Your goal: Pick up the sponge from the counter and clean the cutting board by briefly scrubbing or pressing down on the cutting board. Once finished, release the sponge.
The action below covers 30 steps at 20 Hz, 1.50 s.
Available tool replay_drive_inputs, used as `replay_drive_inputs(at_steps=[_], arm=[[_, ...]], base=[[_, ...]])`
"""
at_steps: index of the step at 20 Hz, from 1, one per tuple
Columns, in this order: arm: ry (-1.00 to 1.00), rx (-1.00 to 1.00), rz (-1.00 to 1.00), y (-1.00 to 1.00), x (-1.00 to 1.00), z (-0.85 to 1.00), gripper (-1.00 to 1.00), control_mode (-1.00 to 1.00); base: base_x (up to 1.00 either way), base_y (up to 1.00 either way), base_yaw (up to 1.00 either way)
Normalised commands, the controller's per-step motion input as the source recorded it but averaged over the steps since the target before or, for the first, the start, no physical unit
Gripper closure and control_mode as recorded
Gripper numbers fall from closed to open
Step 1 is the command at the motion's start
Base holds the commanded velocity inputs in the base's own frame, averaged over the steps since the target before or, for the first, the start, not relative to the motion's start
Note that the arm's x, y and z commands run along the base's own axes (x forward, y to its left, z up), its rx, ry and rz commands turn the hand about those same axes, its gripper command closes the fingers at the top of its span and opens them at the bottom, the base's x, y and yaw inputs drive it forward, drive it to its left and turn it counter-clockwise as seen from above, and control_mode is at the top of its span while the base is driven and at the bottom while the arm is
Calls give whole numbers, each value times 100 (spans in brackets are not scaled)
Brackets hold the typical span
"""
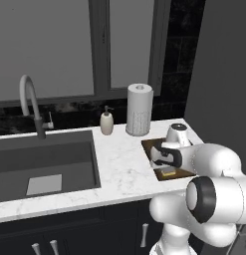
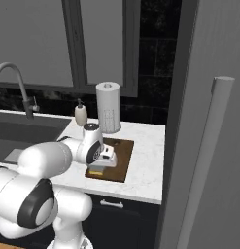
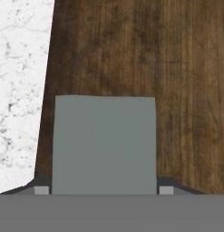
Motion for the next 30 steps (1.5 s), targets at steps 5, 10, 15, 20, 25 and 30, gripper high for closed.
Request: replay_drive_inputs(at_steps=[5,10,15,20,25,30], arm=[[0,0,-2,-34,0,-8,100,-100],[0,0,0,-34,0,-6,100,-100],[0,0,0,-19,0,-4,100,-100],[-5,0,0,0,2,-11,100,-100],[-4,0,0,0,26,-1,100,-100],[-2,0,0,0,38,0,100,-100]], base=[[0,0,0],[0,0,0],[0,0,0],[0,0,0],[0,0,0],[0,0,0]])
